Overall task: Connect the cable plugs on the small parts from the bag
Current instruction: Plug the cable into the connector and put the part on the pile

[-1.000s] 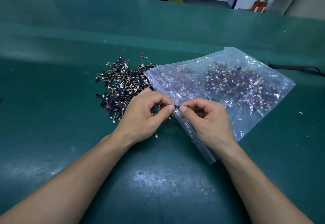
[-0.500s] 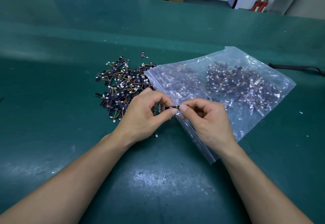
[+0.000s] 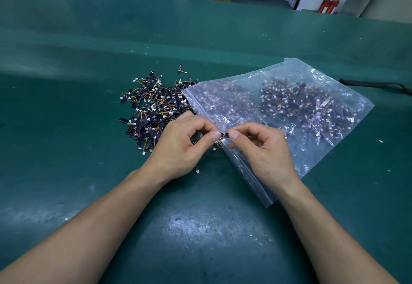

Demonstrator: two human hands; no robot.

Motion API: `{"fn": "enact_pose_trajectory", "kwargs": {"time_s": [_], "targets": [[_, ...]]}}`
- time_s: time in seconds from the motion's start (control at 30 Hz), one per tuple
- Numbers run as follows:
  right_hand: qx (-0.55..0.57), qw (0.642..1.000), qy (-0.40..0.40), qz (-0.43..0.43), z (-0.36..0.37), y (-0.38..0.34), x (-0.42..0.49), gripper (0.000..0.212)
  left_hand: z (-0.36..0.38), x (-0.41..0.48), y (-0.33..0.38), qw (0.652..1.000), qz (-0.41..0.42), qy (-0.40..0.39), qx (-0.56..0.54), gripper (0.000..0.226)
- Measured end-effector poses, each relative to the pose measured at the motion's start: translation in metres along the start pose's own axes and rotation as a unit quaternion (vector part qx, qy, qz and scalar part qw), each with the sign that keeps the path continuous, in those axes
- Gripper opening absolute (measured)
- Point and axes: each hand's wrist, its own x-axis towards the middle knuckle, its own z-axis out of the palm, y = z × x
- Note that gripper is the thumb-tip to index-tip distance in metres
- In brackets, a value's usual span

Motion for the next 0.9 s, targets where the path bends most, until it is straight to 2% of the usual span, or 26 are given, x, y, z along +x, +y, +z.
{"fn": "enact_pose_trajectory", "kwargs": {"time_s": [0.17, 0.3, 0.57, 0.9], "targets": [[-0.006, 1.000, -0.004, 0.000, 0.0014, 0.0010, 0.0014, 0.023, -0.0008, -0.0008, 0.0008, 1.000, -0.015, -0.002, -0.024, 0.010], [-0.009, 1.000, 0.002, 0.001, 0.0006, 0.0006, 0.0017, 0.026, -0.0014, -0.0011, -0.0009, 0.999, -0.023, -0.011, -0.029, 0.023], [0.003, 1.000, -0.010, -0.006, 0.0004, 0.0002, -0.0001, 0.017, 0.0005, 0.0004, -0.0002, 1.000, -0.002, 0.002, -0.011, 0.009], [0.019, 1.000, -0.006, 0.003, -0.0012, 0.0010, 0.0011, 0.024, -0.0011, -0.0015, 0.0018, 1.000, 0.018, -0.011, 0.005, 0.009]]}}
